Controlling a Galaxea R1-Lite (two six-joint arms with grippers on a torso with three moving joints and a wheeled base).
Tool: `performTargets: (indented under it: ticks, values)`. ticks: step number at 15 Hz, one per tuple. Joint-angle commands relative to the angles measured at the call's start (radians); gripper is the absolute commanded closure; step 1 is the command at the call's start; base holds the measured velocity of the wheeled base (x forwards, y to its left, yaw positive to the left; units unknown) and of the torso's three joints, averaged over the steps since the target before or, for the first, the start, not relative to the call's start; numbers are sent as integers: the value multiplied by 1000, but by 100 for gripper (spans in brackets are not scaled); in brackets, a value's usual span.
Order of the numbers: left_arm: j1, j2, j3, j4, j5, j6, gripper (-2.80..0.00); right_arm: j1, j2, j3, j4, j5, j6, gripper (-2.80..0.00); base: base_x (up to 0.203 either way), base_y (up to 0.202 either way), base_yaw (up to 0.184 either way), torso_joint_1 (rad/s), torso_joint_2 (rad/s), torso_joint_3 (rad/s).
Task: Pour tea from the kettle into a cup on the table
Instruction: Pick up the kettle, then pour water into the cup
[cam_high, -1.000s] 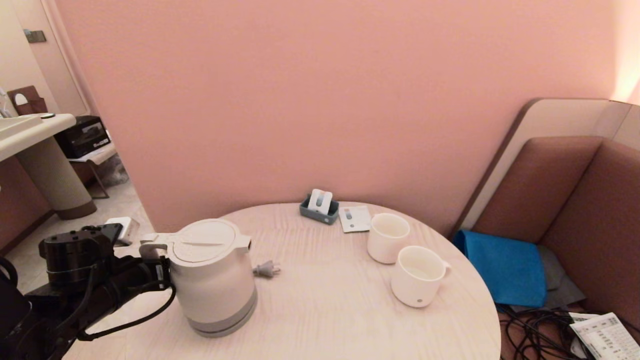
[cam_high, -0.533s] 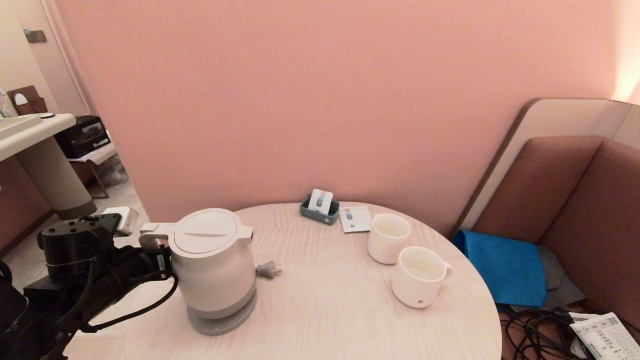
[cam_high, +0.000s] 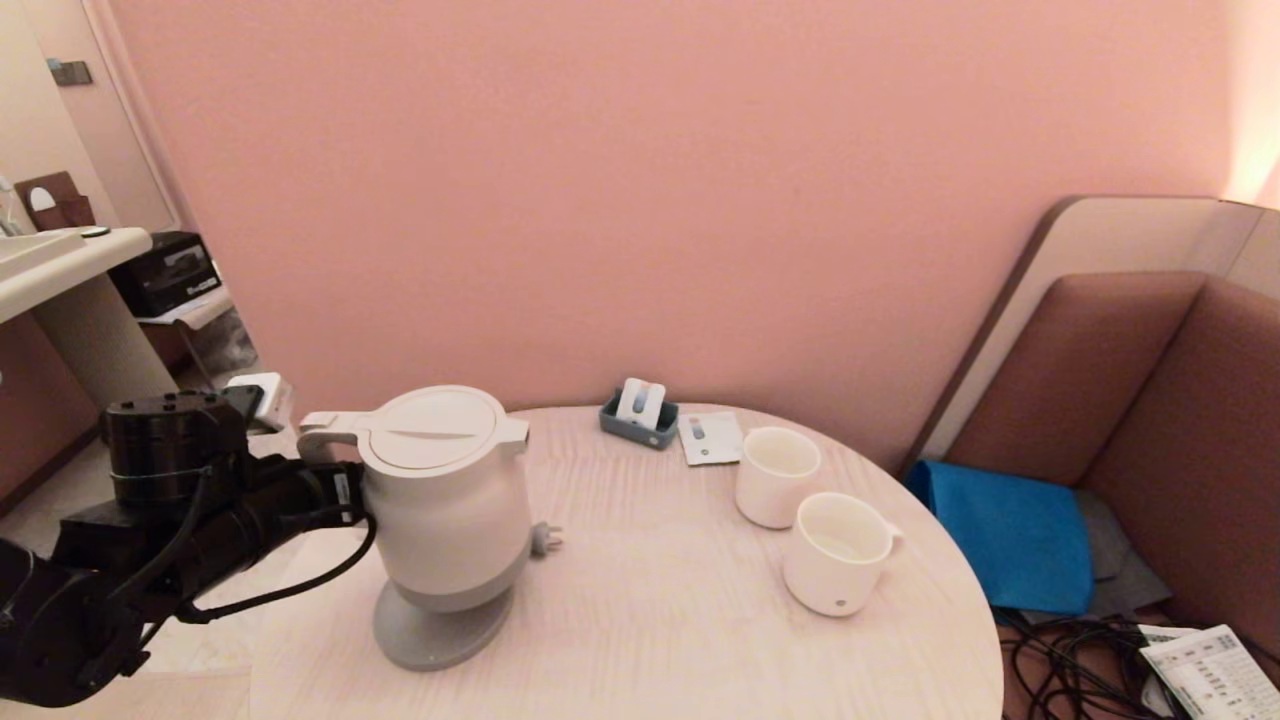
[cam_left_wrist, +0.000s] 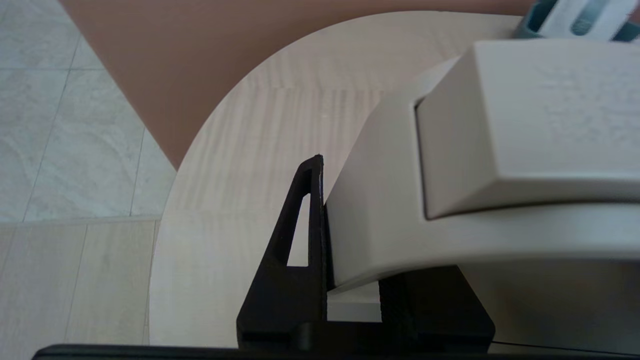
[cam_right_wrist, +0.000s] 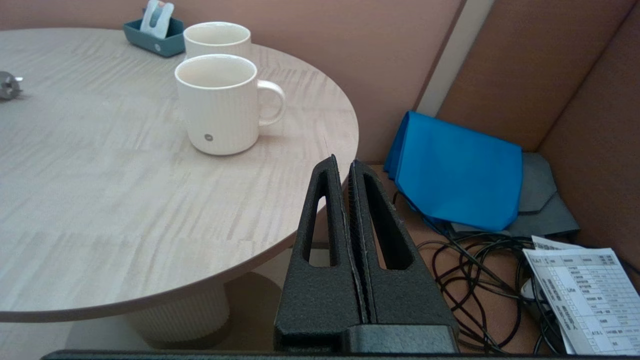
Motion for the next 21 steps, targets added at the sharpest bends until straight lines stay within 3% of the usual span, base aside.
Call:
performTargets:
  ticks: [1, 7, 10, 13, 16, 21]
  values:
    - [-13, -46, -23, 16, 1, 0, 0, 0, 0, 0, 0, 1, -1, 0, 0, 0, 0, 0, 0, 0]
    - [-96, -98, -165, 209, 46, 1, 0, 0, 0, 0, 0, 1, -1, 0, 0, 0, 0, 0, 0, 0]
    - [-153, -93, -224, 242, 88, 6, 0, 0, 0, 0, 0, 1, -1, 0, 0, 0, 0, 0, 0, 0]
    - [-208, -100, -339, 372, 108, 7, 0, 0, 0, 0, 0, 1, -1, 0, 0, 0, 0, 0, 0, 0]
    - [-296, -58, -443, 417, 203, 14, 0, 0, 0, 0, 0, 1, -1, 0, 0, 0, 0, 0, 0, 0]
    - [-396, -37, -614, 638, 267, 65, 0, 0, 0, 0, 0, 1, -1, 0, 0, 0, 0, 0, 0, 0]
